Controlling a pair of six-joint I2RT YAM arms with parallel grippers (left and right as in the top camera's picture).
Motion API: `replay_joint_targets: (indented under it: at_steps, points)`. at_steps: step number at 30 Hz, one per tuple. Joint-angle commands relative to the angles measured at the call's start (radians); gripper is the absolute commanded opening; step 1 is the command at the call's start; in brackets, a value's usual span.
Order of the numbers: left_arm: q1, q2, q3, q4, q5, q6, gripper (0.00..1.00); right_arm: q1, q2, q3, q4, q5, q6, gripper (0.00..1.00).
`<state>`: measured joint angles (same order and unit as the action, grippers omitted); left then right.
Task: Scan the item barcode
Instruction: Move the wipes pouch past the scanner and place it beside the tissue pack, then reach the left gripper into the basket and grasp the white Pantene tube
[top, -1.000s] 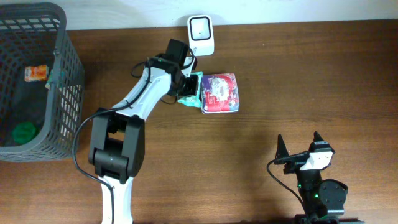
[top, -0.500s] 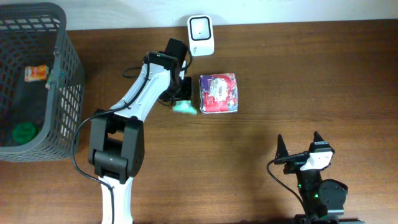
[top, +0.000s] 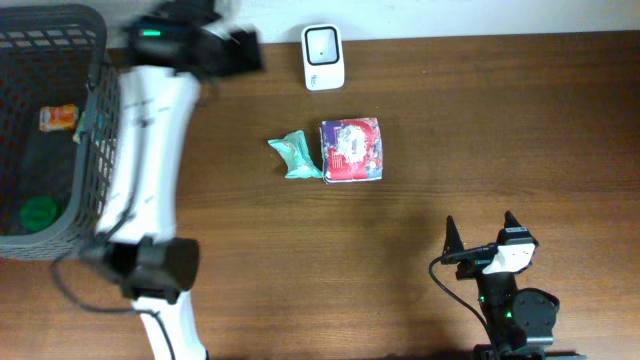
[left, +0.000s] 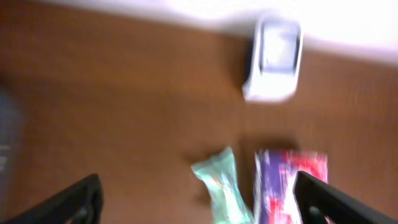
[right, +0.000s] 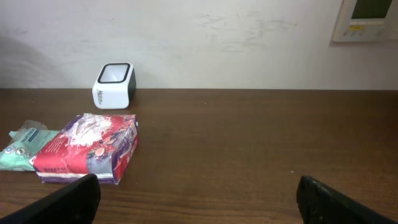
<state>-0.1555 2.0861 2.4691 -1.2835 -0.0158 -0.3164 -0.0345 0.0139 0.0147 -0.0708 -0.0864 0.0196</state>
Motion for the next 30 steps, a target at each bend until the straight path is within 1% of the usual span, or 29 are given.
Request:
replay_joint_targets:
  at_steps: [1,2,4,7,10,12,13,14,16,18,19,21,24,26,28,30]
  points:
    - [0.153,-0.105,0.161,-0.015,-0.163,0.007,0.99,0.008,-0.008,-0.009,-0.001,0.005,0.004,0.99]
    - [0.18,-0.113,0.169,-0.016,-0.183,0.007,0.99,0.008,-0.008,-0.009,-0.001,0.005,0.004,0.99]
    - [0.302,-0.129,0.173,-0.027,-0.249,0.007,0.99,0.008,-0.008,-0.009,-0.001,0.005,0.004,0.99]
    - [0.409,-0.117,0.161,-0.07,-0.29,0.007,0.99,0.008,-0.008,-0.009,-0.001,0.005,0.004,0.99]
    - [0.513,-0.096,0.126,-0.106,-0.292,0.007,0.99,0.008,-0.008,-0.009,-0.001,0.005,0.004,0.99]
    - [0.586,-0.081,0.064,-0.118,-0.29,0.007,1.0,0.008,-0.008,-0.009,-0.001,0.005,0.004,0.99]
    - [0.607,-0.075,0.031,-0.118,-0.274,0.029,0.99,0.008,-0.008,-0.009,-0.001,0.005,0.004,0.99]
    - [0.626,-0.068,-0.005,-0.117,-0.237,0.09,0.99,0.008,-0.008,-0.009,-0.001,0.005,0.004,0.99]
    - [0.649,-0.047,-0.066,-0.101,-0.174,0.155,0.98,0.008,-0.008,-0.009,-0.001,0.005,0.004,0.99]
    - [0.656,-0.026,-0.121,-0.086,-0.097,0.197,0.91,0.008,-0.008,-0.009,-0.001,0.005,0.004,0.99]
    - [0.656,-0.016,-0.156,-0.076,-0.048,0.246,0.91,0.008,-0.008,-0.009,-0.001,0.005,0.004,0.99]
    - [0.655,0.016,-0.23,-0.053,0.045,0.36,0.99,0.008,-0.008,-0.009,-0.001,0.005,0.004,0.99]
    - [0.655,0.08,-0.262,-0.065,0.047,0.385,0.95,0.008,-0.008,-0.009,-0.001,0.005,0.004,0.98]
    - [0.655,0.126,-0.262,-0.082,0.047,0.437,0.94,0.008,-0.008,-0.009,-0.001,0.005,0.004,0.99]
    - [0.655,0.158,-0.262,-0.083,0.047,0.455,0.94,0.008,-0.008,-0.009,-0.001,0.005,0.004,0.99]
    - [0.655,0.183,-0.262,-0.1,0.047,0.508,0.94,0.008,-0.008,-0.009,-0.001,0.005,0.005,0.99]
